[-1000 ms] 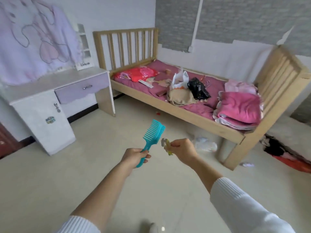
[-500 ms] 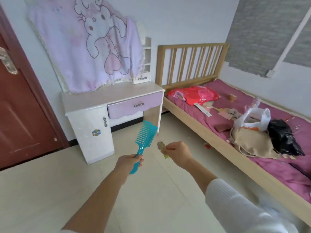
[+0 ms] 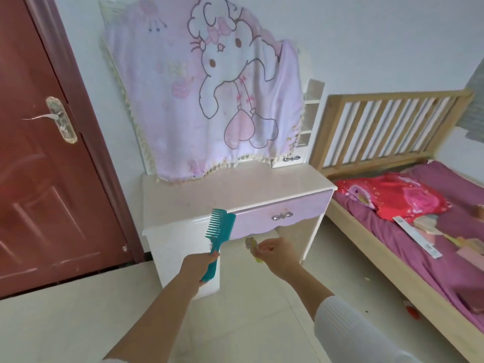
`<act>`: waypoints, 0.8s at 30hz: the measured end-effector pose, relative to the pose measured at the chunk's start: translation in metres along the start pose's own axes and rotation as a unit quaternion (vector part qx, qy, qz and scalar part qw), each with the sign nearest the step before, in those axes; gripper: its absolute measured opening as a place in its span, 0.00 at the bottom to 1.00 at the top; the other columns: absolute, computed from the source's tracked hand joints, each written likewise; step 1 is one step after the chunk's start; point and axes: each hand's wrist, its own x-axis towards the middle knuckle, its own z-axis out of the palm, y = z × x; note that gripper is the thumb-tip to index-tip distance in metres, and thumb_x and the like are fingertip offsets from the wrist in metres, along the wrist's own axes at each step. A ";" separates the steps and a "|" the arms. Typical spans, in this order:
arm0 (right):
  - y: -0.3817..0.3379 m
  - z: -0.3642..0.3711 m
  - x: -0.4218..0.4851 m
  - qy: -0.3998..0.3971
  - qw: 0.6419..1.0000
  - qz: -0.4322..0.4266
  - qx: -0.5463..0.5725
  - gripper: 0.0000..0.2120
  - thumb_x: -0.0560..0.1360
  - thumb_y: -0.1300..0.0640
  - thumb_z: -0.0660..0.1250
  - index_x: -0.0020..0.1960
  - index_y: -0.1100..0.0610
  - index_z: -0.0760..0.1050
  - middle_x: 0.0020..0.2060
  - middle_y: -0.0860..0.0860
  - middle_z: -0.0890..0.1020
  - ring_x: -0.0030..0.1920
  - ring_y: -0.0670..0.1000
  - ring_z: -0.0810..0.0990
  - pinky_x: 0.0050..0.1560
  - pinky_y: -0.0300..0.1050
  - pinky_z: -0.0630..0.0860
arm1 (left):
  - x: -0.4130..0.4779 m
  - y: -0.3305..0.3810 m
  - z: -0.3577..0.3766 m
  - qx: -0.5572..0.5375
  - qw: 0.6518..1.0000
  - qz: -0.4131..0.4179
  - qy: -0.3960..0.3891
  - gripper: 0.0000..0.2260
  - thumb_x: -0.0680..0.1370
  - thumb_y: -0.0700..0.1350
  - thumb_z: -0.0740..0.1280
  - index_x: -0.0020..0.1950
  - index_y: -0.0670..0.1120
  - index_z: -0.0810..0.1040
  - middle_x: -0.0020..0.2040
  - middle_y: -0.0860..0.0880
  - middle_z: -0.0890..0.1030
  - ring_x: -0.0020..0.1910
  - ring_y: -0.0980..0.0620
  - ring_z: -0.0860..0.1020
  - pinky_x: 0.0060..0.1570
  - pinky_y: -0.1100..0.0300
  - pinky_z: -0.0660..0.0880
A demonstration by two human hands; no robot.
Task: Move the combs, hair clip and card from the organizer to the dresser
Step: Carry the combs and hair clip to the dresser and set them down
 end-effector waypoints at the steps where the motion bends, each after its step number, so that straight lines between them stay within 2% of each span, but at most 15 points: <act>1: -0.005 0.006 0.022 -0.008 1.000 -0.003 -0.007 0.25 0.73 0.42 0.67 0.29 0.60 0.78 0.24 0.49 0.76 0.24 0.42 0.70 0.29 0.34 0.64 | 0.019 0.016 -0.001 0.002 1.000 0.001 0.004 0.16 0.72 0.42 0.73 0.57 0.36 0.77 0.49 0.41 0.78 0.48 0.45 0.75 0.40 0.57 0.72; 2: -0.008 0.011 0.043 -0.020 1.000 -0.002 -0.012 0.25 0.74 0.41 0.66 0.29 0.61 0.78 0.24 0.50 0.77 0.25 0.42 0.70 0.31 0.36 0.65 | 0.036 0.029 -0.001 0.006 1.000 0.000 0.004 0.13 0.73 0.42 0.73 0.53 0.37 0.79 0.46 0.41 0.79 0.47 0.45 0.75 0.37 0.58 0.71; 4: -0.014 0.019 0.081 -0.035 0.999 0.005 -0.016 0.26 0.74 0.41 0.66 0.34 0.64 0.80 0.30 0.59 0.82 0.30 0.47 0.74 0.35 0.40 0.68 | 0.068 0.049 -0.001 0.009 1.000 -0.002 0.007 0.07 0.73 0.42 0.72 0.46 0.39 0.79 0.42 0.42 0.79 0.47 0.43 0.76 0.37 0.56 0.74; 6: -0.018 0.027 0.121 -0.040 0.999 0.014 -0.020 0.26 0.75 0.41 0.65 0.35 0.65 0.81 0.36 0.61 0.84 0.33 0.51 0.77 0.37 0.41 0.69 | 0.104 0.064 -0.002 0.010 1.000 -0.009 0.019 0.07 0.72 0.41 0.73 0.44 0.40 0.78 0.43 0.42 0.78 0.45 0.42 0.76 0.47 0.49 0.78; 7: -0.020 0.032 0.142 -0.044 0.999 0.018 -0.019 0.26 0.75 0.41 0.65 0.35 0.64 0.81 0.37 0.60 0.85 0.34 0.53 0.79 0.38 0.41 0.71 | 0.123 0.070 -0.003 0.013 1.000 -0.014 0.023 0.07 0.72 0.42 0.73 0.44 0.40 0.78 0.43 0.42 0.78 0.44 0.43 0.76 0.49 0.49 0.78; 10: -0.024 0.049 0.205 -0.067 0.997 0.027 -0.018 0.25 0.74 0.40 0.65 0.37 0.61 0.83 0.37 0.57 0.86 0.41 0.55 0.84 0.43 0.41 0.75 | 0.178 0.087 -0.005 0.019 0.999 -0.036 0.031 0.08 0.72 0.43 0.73 0.44 0.40 0.78 0.41 0.42 0.77 0.39 0.45 0.74 0.39 0.54 0.73; 15: -0.024 0.079 0.312 -0.093 0.994 0.039 -0.029 0.26 0.73 0.41 0.66 0.36 0.66 0.79 0.32 0.62 0.81 0.33 0.50 0.74 0.38 0.43 0.69 | 0.277 0.118 0.001 -0.011 0.996 -0.048 0.070 0.07 0.72 0.42 0.73 0.44 0.40 0.77 0.41 0.41 0.78 0.37 0.47 0.74 0.35 0.57 0.70; 18: -0.020 0.092 0.373 -0.111 0.992 0.043 -0.048 0.20 0.73 0.42 0.67 0.31 0.55 0.78 0.27 0.49 0.79 0.31 0.47 0.76 0.37 0.39 0.70 | 0.330 0.137 0.017 -0.014 0.994 -0.058 0.094 0.07 0.73 0.41 0.72 0.43 0.39 0.76 0.41 0.41 0.77 0.35 0.47 0.74 0.33 0.57 0.69; 19: -0.019 0.094 0.391 -0.119 0.990 0.046 -0.056 0.19 0.73 0.42 0.67 0.31 0.53 0.78 0.28 0.47 0.79 0.32 0.47 0.78 0.37 0.40 0.72 | 0.344 0.142 0.023 -0.004 0.993 -0.058 0.099 0.06 0.74 0.41 0.71 0.41 0.40 0.76 0.41 0.41 0.77 0.34 0.48 0.73 0.34 0.57 0.69; 22: -0.017 0.101 0.441 -0.132 0.985 0.059 -0.091 0.14 0.74 0.48 0.67 0.38 0.58 0.83 0.38 0.54 0.85 0.41 0.53 0.83 0.44 0.45 0.77 | 0.376 0.150 0.040 0.014 0.993 -0.059 0.106 0.07 0.74 0.42 0.71 0.38 0.41 0.78 0.37 0.43 0.77 0.33 0.48 0.72 0.33 0.59 0.68; 24: -0.014 0.107 0.467 -0.130 0.983 0.060 -0.114 0.12 0.74 0.51 0.67 0.46 0.60 0.83 0.44 0.54 0.85 0.46 0.55 0.83 0.44 0.45 0.76 | 0.390 0.150 0.049 0.022 0.992 -0.058 0.113 0.06 0.74 0.41 0.70 0.38 0.41 0.80 0.33 0.44 0.77 0.31 0.50 0.73 0.32 0.59 0.68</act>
